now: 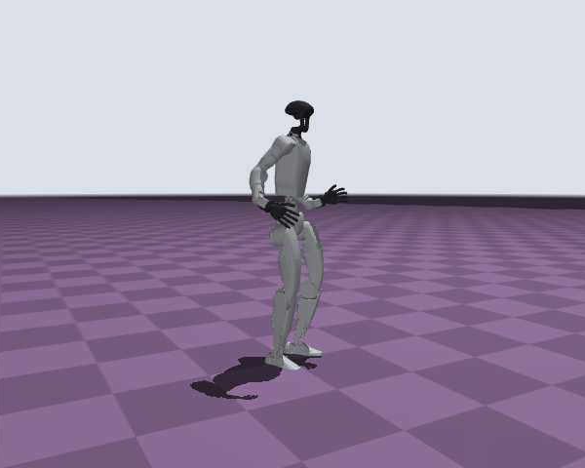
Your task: Dance
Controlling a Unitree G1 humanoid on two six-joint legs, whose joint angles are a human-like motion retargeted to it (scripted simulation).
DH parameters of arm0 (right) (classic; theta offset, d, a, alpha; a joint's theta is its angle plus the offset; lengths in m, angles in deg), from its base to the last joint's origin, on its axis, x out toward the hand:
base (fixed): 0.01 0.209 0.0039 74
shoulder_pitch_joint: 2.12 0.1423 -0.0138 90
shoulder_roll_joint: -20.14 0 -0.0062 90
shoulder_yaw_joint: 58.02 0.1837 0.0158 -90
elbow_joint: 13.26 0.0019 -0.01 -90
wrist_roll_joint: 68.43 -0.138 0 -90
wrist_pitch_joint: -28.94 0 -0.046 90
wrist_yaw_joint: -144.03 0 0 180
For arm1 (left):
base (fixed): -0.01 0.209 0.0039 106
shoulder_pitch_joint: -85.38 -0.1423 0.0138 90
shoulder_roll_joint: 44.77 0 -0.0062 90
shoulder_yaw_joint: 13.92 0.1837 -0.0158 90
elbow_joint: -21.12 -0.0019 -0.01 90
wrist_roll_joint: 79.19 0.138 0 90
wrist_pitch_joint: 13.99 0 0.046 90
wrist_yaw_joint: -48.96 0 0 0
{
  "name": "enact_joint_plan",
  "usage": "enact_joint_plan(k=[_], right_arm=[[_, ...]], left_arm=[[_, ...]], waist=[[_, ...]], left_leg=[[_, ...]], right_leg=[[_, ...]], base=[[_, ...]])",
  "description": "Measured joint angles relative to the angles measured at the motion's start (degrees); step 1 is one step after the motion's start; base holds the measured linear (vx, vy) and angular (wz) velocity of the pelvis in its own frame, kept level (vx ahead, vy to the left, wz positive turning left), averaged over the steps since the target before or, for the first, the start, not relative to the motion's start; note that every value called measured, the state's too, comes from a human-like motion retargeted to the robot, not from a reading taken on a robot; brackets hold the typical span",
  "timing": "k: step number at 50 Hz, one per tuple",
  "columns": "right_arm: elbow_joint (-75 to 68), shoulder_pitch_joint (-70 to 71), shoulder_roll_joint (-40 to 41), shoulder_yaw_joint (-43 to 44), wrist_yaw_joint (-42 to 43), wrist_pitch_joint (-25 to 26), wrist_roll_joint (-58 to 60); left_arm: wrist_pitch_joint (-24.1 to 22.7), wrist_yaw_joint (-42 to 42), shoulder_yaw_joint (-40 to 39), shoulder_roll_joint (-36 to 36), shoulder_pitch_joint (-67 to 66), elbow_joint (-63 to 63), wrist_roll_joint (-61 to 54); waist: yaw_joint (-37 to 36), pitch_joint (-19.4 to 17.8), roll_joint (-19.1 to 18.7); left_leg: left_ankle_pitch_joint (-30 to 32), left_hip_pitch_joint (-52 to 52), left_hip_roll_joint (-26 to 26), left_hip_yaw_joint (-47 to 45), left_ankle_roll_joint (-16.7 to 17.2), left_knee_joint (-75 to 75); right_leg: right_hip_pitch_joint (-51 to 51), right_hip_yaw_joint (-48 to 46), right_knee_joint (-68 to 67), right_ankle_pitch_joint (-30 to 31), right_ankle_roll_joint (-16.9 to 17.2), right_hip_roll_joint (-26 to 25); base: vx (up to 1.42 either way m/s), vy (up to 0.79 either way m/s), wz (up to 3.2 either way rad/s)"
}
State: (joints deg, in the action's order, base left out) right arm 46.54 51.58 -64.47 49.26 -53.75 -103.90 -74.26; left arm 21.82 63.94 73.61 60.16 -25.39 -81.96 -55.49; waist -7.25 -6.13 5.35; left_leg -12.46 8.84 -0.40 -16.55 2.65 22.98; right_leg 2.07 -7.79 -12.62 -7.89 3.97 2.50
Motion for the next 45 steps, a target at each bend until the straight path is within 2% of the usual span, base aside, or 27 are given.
enact_joint_plan(k=[2, 5, 8, 10, 12, 15, 17, 20, 22, 25, 27, 30, 32, 33, 34, 35, 38, 39, 41, 43, 45], right_arm=[[-4.34, 9.33, 0.22, -5.66, 0.71, -0.66, 1.06], [-5.68, 20.66, 2.31, -11.08, 3.24, -1.11, 1.91], [-2.53, 31.12, 5.59, -11.26, 13.11, -1.04, 6.61], [-0.63, 38.62, 6.5, -10.07, 22.23, -0.54, 10.49], [0.46, 45.56, 7.04, -8.06, 31.28, 1.2, 14.89], [0.0, 55.63, 6.56, -5.97, 41.08, 3.87, 20.35], [-1.95, 60.83, 4.74, -5.55, 44.18, 4.42, 22.09], [-6.83, 68.37, 0.71, -6.0, 45.62, 5.45, 23.48], [-9.99, 72.91, -2.04, -7.53, 40.18, 5.67, 19.6], [-7.32, 74.68, -7.42, -11.32, 24.67, 4.31, 7.48], [-1.27, 72.72, -9.79, -12.93, 20.96, 5.08, 4.86], [10.26, 67.92, -10.3, -11.52, 24.61, 3.36, 9.9], [19.58, 63.89, -8.5, -7.99, 34.58, 2.12, 14.68], [23.37, 62.08, -7.26, -6.5, 39.87, 1.99, 16.14], [27.47, 60.52, -5.39, -4.16, 46.31, 1.57, 16.42], [31.71, 59.1, -3.19, -1.39, 53.31, 0.99, 16.11], [36.08, 59.49, 0.77, 2.86, 61.27, -2.47, 9.05], [36.65, 59.69, 1.62, 3.24, 61.35, -3.44, 6.6], [37.28, 59.62, 2.63, 3.45, 59.2, -4.44, 2.83], [37.61, 58.85, 3.18, 3.23, 55.8, -4.3, 1.93], [37.61, 57.55, 3.99, 2.85, 52.96, -3.63, 3.14]], left_arm=[[-0.58, -2.77, 0.87, -0.6, 6.14, -4.7, -1.54], [-0.99, -3.54, 4.14, -3.32, 16.74, -7.01, -2.77], [1.0, 1.86, 6.06, -5.04, 30.84, -8.39, 1.89], [3.93, 9.0, 8.38, -5.76, 40.39, -9.34, 7.17], [8.01, 16.83, 10.78, -5.2, 48.77, -11.64, 13.15], [13.35, 23.44, 10.52, -4.26, 58.99, -17.61, 20.36], [14.89, 24.07, 9.52, -5.94, 63.62, -21.87, 23.17], [16.01, 22.11, 7.89, -9.23, 69.31, -28.17, 24.24], [13.59, 14.78, 6.53, -9.9, 71.5, -29.39, 19.65], [8.9, -6.28, 7.88, -10.34, 72.25, -23.99, 2.61], [10.74, -17.46, 9.83, -10.67, 70.67, -16.65, -7.97], [14.99, -22.59, 9.93, -10.7, 65.42, -2.71, -10.46], [14.33, -19.12, 7.65, -11.1, 60.82, 7.98, -7.22], [13.62, -15.17, 6.58, -10.78, 58.8, 12.06, -4.99], [12.34, -7.42, 5.51, -10.0, 57.02, 16.47, -1.23], [10.77, 2.24, 4.44, -9.0, 55.36, 21.03, 3.3], [7.74, 14.28, 5.4, -10.76, 53.25, 28.62, 8.64], [7.43, 14.46, 6.76, -11.96, 53.2, 30.05, 9.26], [7.27, 10.53, 10.0, -14.91, 53.67, 32.05, 9.76], [7.53, 3.58, 12.88, -18.04, 53.67, 33.54, 9.33], [8.73, -1.75, 15.23, -20.83, 52.03, 34.11, 8.04]], waist=[[3.45, 2.54, -0.52], [7.83, 4.78, -0.81], [5.56, 5.3, -1.29], [2.82, 3.75, -0.13], [0.4, 2.34, 1.13], [-1.08, 2.4, 3.17], [-1.12, 3.26, 3.44], [-0.59, 4.93, 3.0], [-0.31, 5.08, 1.56], [-0.39, 3.91, -1.86], [0.05, 3.29, -2.64], [0.73, 2.21, -3.58], [-0.57, 1.6, -4.38], [-1.97, 1.47, -4.37], [-3.56, 1.36, -4.78], [-5.23, 1.27, -5.41], [-6.07, 0.06, -8.31], [-5.37, 0.13, -8.61], [-2.57, 1.1, -8.79], [0.5, 2.35, -9.18], [1.76, 3.43, -10.3]], left_leg=[[1.06, 5.67, -1.27, 2.18, 2.08, 5.66], [5.21, 11.2, -1.83, 2.81, 3.34, 11.77], [6.6, 15.0, -1.11, 8.35, 11.42, 15.88], [7.9, 14.11, 0.72, 11.44, 12.35, 15.78], [7.61, 11.94, -1.03, 13.21, 9.49, 14.7], [10.5, 8.86, -4.93, 10.55, -1.32, 9.22], [12.35, 6.62, -6.24, 10.93, -3.65, 4.35], [12.06, 2.17, -8.28, 11.3, -3.65, -3.29], [13.73, -1.47, -9.11, 13.49, -0.85, -8.0], [12.69, -6.5, -9.26, 17.74, 10.98, -12.8], [8.84, -7.46, -7.43, 15.65, 10.85, -11.92], [4.43, -7.47, -5.02, 9.28, 6.98, -8.45], [2.69, -5.93, -1.09, 11.93, 5.46, -5.3], [2.05, -4.97, 0.91, 12.53, 4.75, -3.8], [1.29, -4.78, 2.83, 12.53, 3.83, -3.33], [0.47, -4.98, 4.7, 12.22, 2.8, -3.38], [0.8, -7.54, 5.81, 10.77, 1.77, -5.34], [0.75, -7.3, 6.26, 10.85, 1.69, -5.31], [0.8, -6.01, 6.49, 10.82, 1.58, -5.64], [1.41, -4.82, 5.86, 9.9, 1.89, -7.07], [1.5, -4.1, 3.1, 8.75, 3.62, -8.65]], right_leg=[[2.08, -1.7, -1.43, -1.31, 0.42, 0.16], [4.31, -4.49, -3.22, -2.73, 0.72, 1.6], [5.38, -4.65, -4.44, -3.02, 1.31, 2.38], [4.32, -4.96, -4.59, -2.61, 1.63, 4.58], [2.37, -6.2, -3.23, -1.68, 0.54, 5.39], [1.03, -7.33, -0.84, -0.05, 0.1, 7.78], [0.8, -7.17, 0.01, 0.65, 0.38, 8.32], [0.26, -5.93, 0.93, 1.73, 0.93, 8.68], [-0.77, -4.52, 1.25, 2.97, 2.59, 8.93], [-3.07, -3.18, 1.27, 4.33, 4.1, 9.0], [-4.6, -3.31, 1.62, 5.79, 5.31, 11.14], [-5.78, -3.22, 1.51, 7.91, 5.57, 15.1], [-4.48, -2.16, 0.45, 9.34, 4.94, 17.79], [-3.28, -0.34, -0.23, 10.07, 4.38, 18.98], [-1.23, 1.67, -2.05, 10.82, 2.65, 19.85], [1.25, 3.79, -4.43, 11.56, 0.32, 20.55], [6.23, 7.37, -12.82, 11.51, -8.6, 20.54], [6.98, 8.14, -14.39, 11.09, -7.33, 20.22], [7.95, 9.91, -16.31, 10.13, 0.13, 17.99], [8.91, 12.81, -18.35, 9.53, 7.95, 13.04], [8.89, 12.11, -18.64, 9.14, 11.03, 5.33]], base=[[-0.14, 0.2, 1.07], [-0.07, 0.22, 1.54], [0.04, 0.25, 0.76], [0.13, 0.19, 0.44], [0.17, 0.06, 0.41], [0.15, 0.18, 0.06], [0.24, 0.25, -0.33], [0.36, 0.31, -0.44], [0.44, 0.38, -0.43], [0.52, 0.45, -0.16], [0.54, 0.45, 0.15], [0.47, 0.42, 0.06], [0.43, 0.49, -0.56], [0.43, 0.5, -1.0], [0.42, 0.53, -1.18], [0.36, 0.52, -1.02], [0.31, 0.44, -0.64], [0.27, 0.24, -0.43], [0.15, 0.09, -0.05], [0.1, 0.05, 0.01], [0.08, -0.18, -0.5]])
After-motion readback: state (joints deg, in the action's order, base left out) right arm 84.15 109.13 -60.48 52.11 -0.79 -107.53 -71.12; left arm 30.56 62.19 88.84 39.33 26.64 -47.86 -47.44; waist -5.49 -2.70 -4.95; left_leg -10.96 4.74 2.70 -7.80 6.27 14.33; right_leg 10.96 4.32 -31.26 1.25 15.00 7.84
